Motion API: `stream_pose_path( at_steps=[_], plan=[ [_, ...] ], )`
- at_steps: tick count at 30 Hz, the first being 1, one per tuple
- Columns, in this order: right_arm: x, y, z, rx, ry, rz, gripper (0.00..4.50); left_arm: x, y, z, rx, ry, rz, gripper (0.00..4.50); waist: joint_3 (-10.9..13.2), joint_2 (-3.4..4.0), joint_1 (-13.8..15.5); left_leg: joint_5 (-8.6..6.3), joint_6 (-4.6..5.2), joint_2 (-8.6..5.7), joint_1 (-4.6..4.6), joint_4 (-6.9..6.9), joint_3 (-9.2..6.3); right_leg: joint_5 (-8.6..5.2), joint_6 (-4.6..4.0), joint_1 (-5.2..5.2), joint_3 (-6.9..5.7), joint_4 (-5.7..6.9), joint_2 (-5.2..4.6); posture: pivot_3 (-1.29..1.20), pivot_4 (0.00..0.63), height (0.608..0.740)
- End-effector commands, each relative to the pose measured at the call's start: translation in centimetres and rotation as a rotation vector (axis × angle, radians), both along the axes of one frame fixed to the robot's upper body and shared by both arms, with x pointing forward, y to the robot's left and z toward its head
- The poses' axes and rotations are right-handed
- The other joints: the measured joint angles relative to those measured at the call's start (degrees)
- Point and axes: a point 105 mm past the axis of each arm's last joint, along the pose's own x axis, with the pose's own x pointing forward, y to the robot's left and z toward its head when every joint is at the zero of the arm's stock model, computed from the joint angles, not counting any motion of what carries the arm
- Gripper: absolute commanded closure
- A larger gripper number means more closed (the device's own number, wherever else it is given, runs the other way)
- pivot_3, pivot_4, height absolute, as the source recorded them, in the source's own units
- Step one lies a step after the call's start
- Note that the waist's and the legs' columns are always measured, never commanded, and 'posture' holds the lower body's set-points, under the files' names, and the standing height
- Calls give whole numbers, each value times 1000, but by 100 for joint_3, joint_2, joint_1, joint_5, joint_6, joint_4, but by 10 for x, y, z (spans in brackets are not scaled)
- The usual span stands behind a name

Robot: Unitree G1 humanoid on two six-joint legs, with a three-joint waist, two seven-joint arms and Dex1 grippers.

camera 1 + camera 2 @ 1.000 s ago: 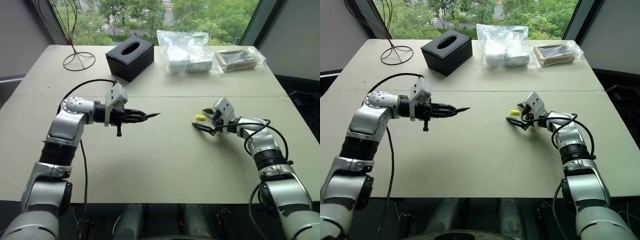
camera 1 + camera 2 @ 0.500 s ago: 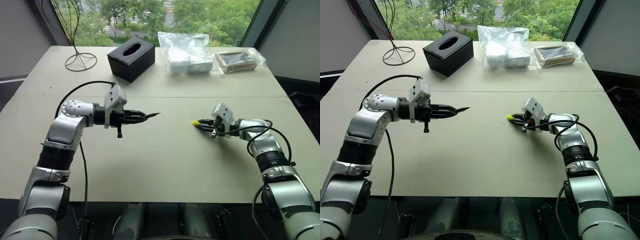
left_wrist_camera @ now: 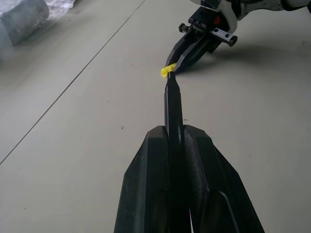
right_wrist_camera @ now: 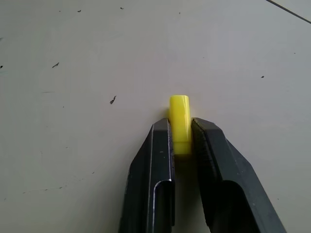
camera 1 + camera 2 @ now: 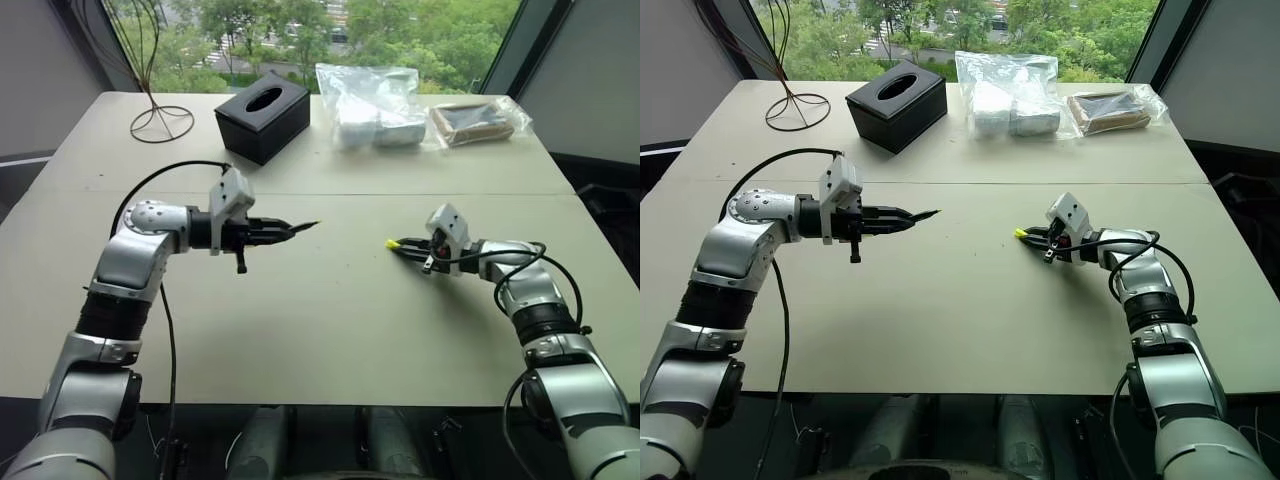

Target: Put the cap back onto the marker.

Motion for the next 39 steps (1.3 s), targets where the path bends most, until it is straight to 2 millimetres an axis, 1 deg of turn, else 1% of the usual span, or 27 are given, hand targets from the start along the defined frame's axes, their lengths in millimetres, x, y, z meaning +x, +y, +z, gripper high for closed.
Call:
stream_pose_path(
  at_steps=[1, 5, 7, 8, 10, 13, 15, 17, 21, 24, 25, 28, 35, 39],
  plan=[
    [-10, -4, -21, -45, 87, 4, 4469, -1, 0, 14, -12, -55, -9, 4500, 0, 0, 1, 0, 0, 0, 0, 0, 0, 0, 0, 0, 0, 0, 0, 0, 150, 740],
    [-11, -3, -21, -55, 82, 15, 4469, -1, 0, 15, -13, -54, -10, 4500, 0, 0, 0, 0, 0, 0, 0, -1, 0, 0, 0, 0, 0, 0, 0, 0, 150, 740],
    [-9, -4, -17, -71, 56, 11, 4469, 0, 0, 15, -13, -53, -8, 4500, 0, 0, 0, 0, 0, 0, 0, -2, 0, 0, 0, -1, 0, -1, 0, 0, 150, 740],
    [-8, -5, -11, -88, 33, 19, 4469, 1, 1, 15, -13, -52, -8, 4500, 0, 0, 0, 0, 0, 0, 0, -3, 0, 0, 0, -1, 0, -1, 0, 0, 150, 740],
    [-6, -4, 4, -112, -21, 40, 4469, 2, 2, 14, -6, -54, -13, 4500, 0, 0, 2, 0, 0, 0, -1, -3, 1, 0, 1, -2, 0, -1, 0, 0, 150, 740],
    [-9, 6, 46, -149, -125, 134, 4469, 3, 0, 17, 19, -74, -44, 4500, 4, 7, 9, 0, 0, 0, -8, -3, 1, 0, 1, -10, 0, 0, -1, 0, 150, 740],
    [-17, 14, 72, -177, -173, 202, 4469, 4, -2, 20, 43, -91, -80, 4500, 7, 12, 5, 1, 0, -1, -37, 3, 1, 1, 2, -39, 0, 4, -2, 0, 150, 740],
    [-25, 18, 88, -195, -188, 246, 4469, 5, -5, 23, 62, -105, -116, 4500, 7, 12, 2, 1, 0, -3, -40, 1, 4, 1, 2, -43, 0, 3, -2, 0, 150, 740],
    [-39, 27, 109, -197, -190, 317, 4469, 8, -20, 27, 73, -135, -194, 4500, 7, 10, 9, 0, 0, -3, -39, -3, 6, 0, 2, -42, -3, 0, 0, 0, 150, 740],
    [-45, 33, 119, -177, -191, 346, 4469, 9, -31, 26, 80, -154, -243, 4500, 7, 10, 11, 0, 0, -1, -40, -1, 6, 0, 3, -40, -2, -2, -5, 0, 150, 740],
    [-48, 36, 123, -167, -193, 358, 4469, 8, -38, 24, 82, -164, -271, 4500, 7, 10, 12, 0, 0, -2, -41, -1, 6, 0, 3, -40, -2, -2, -6, 0, 150, 740],
    [-53, 42, 127, -159, -197, 374, 4469, 6, -52, 19, 90, -179, -333, 4500, 8, 9, 17, 0, 0, -1, -44, 0, 5, 0, 4, -42, -3, -2, -10, 0, 150, 740],
    [-59, 54, 130, -116, -192, 387, 4469, 7, -64, 17, 74, -182, -370, 4500, 8, 8, 12, 0, 0, 0, -45, 0, 4, 0, 4, -44, -3, -1, -9, 0, 150, 740],
    [-63, 57, 127, -118, -188, 398, 4469, 8, -66, 18, 66, -186, -371, 4500, 8, 8, 13, 0, 0, -1, -46, 1, 4, 0, 4, -44, -3, -2, -10, 0, 150, 740]
  ],
)
